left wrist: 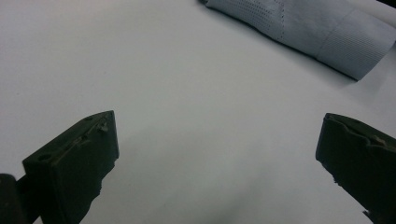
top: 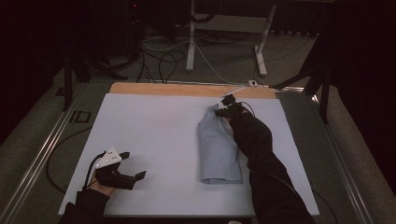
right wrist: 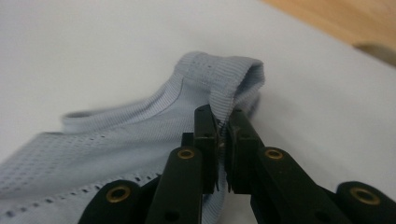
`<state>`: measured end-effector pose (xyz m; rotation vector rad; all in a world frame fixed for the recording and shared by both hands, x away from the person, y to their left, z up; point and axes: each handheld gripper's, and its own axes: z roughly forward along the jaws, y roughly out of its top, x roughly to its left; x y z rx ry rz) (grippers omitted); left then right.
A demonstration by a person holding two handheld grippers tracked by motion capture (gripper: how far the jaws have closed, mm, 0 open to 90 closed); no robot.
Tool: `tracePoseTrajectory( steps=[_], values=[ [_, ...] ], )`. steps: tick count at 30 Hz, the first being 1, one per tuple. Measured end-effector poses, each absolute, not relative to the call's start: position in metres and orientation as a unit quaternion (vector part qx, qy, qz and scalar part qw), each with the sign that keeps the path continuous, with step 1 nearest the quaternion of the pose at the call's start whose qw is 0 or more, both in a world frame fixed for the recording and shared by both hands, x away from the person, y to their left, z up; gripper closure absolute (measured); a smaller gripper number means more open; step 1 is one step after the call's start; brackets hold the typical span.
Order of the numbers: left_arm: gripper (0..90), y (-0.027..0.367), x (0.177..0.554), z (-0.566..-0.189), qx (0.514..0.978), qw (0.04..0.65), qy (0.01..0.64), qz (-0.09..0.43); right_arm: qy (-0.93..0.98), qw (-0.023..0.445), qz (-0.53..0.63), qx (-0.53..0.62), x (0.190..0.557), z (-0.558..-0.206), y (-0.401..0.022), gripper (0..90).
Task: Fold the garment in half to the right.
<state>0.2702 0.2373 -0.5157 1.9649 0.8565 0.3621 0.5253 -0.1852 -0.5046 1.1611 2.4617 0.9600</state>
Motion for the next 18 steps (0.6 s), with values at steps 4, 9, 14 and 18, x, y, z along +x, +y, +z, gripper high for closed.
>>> tracePoseTrajectory(
  steps=[4,9,14,18],
  values=[
    [0.3,0.237,0.271,-0.516,0.800,0.465,0.350,0.144,0.847,0.119,0.323,0.405,0.528,-0.509,-0.187,84.7],
    [0.3,0.237,0.271,-0.516,0.801,0.464,0.349,0.144,0.847,0.121,0.311,0.414,0.530,-0.513,-0.186,80.7],
    [0.3,0.237,0.271,-0.516,0.799,0.467,0.350,0.144,0.844,0.126,0.310,0.420,0.528,-0.512,-0.189,62.6],
    [0.3,0.237,0.271,-0.515,0.801,0.466,0.347,0.147,0.844,0.121,0.315,0.418,0.523,-0.505,-0.191,50.0]
  ],
)
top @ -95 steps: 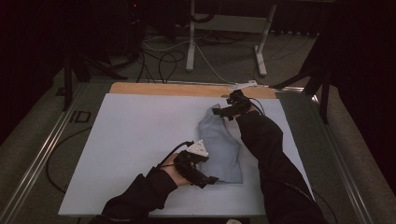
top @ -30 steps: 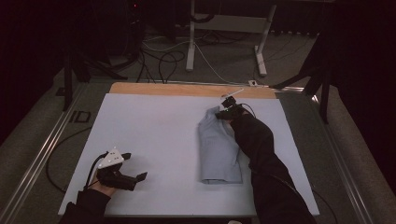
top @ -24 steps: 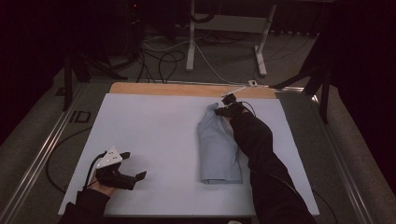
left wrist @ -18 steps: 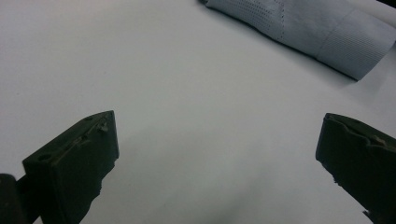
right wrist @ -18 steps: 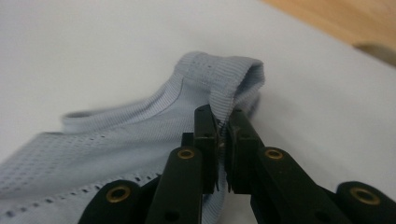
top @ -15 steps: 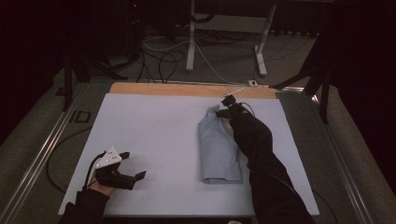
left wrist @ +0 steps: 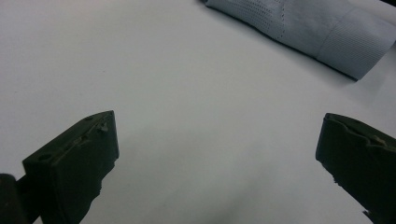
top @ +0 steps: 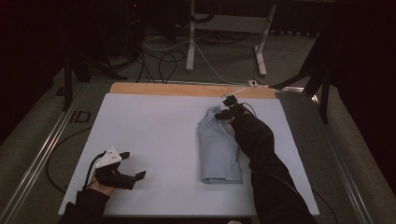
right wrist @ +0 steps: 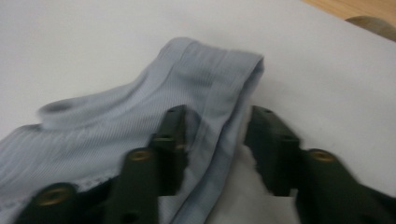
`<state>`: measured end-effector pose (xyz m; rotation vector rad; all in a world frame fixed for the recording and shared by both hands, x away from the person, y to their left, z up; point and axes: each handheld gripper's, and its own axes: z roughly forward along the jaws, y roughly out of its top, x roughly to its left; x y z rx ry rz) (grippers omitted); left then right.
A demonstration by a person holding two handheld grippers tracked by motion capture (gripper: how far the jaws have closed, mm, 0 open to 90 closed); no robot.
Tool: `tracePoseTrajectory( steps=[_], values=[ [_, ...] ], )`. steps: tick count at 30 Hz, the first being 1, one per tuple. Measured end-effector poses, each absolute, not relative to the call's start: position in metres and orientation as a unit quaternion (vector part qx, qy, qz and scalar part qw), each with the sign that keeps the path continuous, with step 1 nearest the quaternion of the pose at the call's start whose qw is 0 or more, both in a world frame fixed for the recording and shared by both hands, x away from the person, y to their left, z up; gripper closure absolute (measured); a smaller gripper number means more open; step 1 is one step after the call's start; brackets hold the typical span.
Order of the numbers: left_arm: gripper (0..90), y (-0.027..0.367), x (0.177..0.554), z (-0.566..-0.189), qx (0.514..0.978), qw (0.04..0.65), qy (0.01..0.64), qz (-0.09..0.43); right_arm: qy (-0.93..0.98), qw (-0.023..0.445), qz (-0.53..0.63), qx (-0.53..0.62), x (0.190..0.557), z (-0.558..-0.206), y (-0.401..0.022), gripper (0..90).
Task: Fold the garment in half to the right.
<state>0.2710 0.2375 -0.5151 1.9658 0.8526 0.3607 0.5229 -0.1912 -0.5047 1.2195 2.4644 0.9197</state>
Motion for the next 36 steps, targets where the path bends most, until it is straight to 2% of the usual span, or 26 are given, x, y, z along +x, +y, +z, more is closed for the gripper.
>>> tracePoseTrajectory(
  steps=[2,4,13,22,26,32,36],
  values=[
    [0.3,0.238,0.271,-0.515,0.799,0.468,0.349,0.146,0.843,0.119,0.322,0.414,0.519,-0.499,-0.193,43.3],
    [0.3,0.238,0.271,-0.514,0.799,0.468,0.348,0.148,0.841,0.118,0.329,0.412,0.514,-0.493,-0.194,40.5],
    [0.3,0.238,0.270,-0.513,0.799,0.470,0.345,0.147,0.854,0.131,0.348,0.363,0.467,-0.463,-0.188,40.8],
    [0.3,0.240,0.270,-0.512,0.798,0.471,0.344,0.149,0.856,0.109,0.377,0.336,0.420,-0.454,-0.186,46.5],
    [0.3,0.239,0.270,-0.512,0.798,0.472,0.343,0.148,0.863,0.094,0.386,0.311,0.389,-0.452,-0.181,57.9],
    [0.3,0.239,0.270,-0.513,0.799,0.472,0.343,0.147,0.880,0.088,0.383,0.267,0.352,-0.456,-0.173,88.4],
    [0.3,0.240,0.270,-0.513,0.799,0.473,0.342,0.147,0.892,0.081,0.370,0.248,0.336,-0.466,-0.171,90.0]
  ],
)
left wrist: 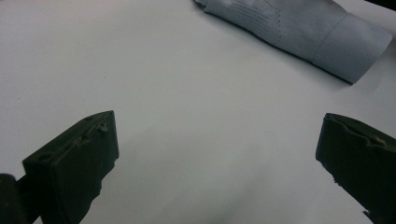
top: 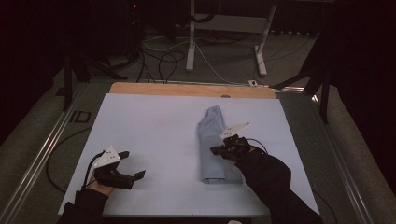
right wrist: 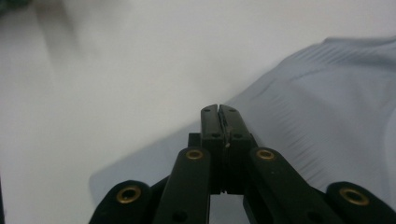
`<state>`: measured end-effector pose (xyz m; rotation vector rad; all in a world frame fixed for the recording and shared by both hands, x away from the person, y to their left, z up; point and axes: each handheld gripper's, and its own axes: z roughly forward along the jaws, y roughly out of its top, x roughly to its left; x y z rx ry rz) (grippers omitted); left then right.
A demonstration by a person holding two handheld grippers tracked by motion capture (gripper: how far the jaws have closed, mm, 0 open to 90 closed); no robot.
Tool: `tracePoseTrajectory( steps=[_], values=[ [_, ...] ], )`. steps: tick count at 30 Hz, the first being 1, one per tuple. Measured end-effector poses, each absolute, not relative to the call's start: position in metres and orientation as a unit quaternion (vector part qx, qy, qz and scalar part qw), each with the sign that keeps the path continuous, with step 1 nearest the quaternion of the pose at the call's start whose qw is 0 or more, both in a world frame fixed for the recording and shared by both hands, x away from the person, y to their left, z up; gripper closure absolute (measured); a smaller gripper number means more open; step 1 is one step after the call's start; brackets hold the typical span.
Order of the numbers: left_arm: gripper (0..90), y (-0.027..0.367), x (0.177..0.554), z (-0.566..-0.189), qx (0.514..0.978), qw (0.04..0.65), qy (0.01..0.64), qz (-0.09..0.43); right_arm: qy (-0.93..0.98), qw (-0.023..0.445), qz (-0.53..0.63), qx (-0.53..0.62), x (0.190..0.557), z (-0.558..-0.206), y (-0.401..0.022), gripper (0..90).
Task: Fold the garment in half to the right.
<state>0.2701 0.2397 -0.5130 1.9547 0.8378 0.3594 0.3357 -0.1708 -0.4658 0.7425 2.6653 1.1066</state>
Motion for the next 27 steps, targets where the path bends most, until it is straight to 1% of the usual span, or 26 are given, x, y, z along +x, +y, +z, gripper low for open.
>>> tracePoseTrajectory(
  steps=[3,8,13,16,27],
  values=[
    [0.3,0.240,0.271,-0.513,0.797,0.474,0.345,0.146,0.902,0.074,0.351,0.239,0.331,-0.478,-0.172,90.0],
    [0.3,0.240,0.270,-0.512,0.797,0.476,0.342,0.147,0.905,0.051,0.341,0.249,0.327,-0.500,-0.178,90.0],
    [0.3,0.240,0.270,-0.513,0.798,0.473,0.342,0.147,0.908,0.040,0.327,0.259,0.319,-0.513,-0.186,90.0],
    [0.3,0.239,0.269,-0.512,0.799,0.473,0.341,0.149,0.905,0.034,0.332,0.263,0.314,-0.518,-0.193,90.0],
    [0.3,0.239,0.269,-0.512,0.799,0.473,0.340,0.150,0.911,0.045,0.327,0.247,0.296,-0.518,-0.195,90.0]
  ],
)
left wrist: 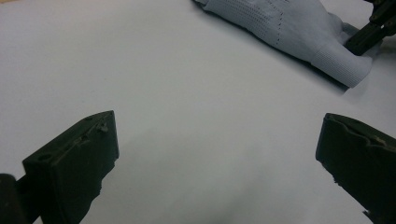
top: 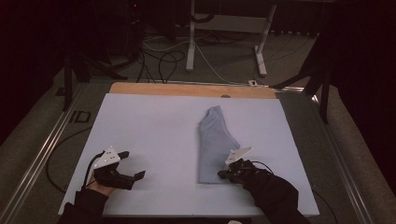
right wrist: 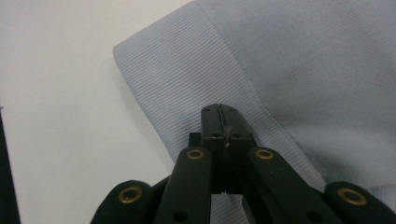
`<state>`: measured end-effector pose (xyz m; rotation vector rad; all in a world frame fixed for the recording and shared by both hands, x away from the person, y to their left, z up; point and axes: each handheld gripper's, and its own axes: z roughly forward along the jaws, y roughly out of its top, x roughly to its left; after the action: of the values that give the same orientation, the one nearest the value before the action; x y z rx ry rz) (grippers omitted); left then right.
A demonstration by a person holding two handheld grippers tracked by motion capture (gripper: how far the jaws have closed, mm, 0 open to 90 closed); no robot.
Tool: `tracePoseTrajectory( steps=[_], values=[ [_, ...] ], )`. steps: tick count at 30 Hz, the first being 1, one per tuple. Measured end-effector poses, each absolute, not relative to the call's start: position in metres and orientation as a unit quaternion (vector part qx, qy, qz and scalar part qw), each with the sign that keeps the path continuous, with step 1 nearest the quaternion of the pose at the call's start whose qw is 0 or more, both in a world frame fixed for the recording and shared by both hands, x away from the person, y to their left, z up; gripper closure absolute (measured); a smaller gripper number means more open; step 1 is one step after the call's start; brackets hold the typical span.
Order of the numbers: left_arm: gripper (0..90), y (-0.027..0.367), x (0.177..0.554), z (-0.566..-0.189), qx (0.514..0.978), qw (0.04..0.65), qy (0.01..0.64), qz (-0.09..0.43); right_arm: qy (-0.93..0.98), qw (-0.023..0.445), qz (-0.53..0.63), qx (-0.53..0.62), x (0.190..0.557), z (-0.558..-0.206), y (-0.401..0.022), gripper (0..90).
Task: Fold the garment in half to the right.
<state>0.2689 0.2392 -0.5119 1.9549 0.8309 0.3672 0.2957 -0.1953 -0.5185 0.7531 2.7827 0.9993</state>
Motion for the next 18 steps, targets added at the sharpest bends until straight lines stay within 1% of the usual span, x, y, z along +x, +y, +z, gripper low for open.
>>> tracePoseTrajectory(
  steps=[6,18],
  values=[
    [0.3,0.2390,0.2688,-0.5120,0.799,0.473,0.339,0.150,0.911,0.046,0.325,0.248,0.2891,-0.5182,-0.1990,90.0],
    [0.3,0.2383,0.2684,-0.5113,0.799,0.476,0.337,0.148,0.910,0.043,0.331,0.247,0.2877,-0.5197,-0.2030,90.0]
  ],
)
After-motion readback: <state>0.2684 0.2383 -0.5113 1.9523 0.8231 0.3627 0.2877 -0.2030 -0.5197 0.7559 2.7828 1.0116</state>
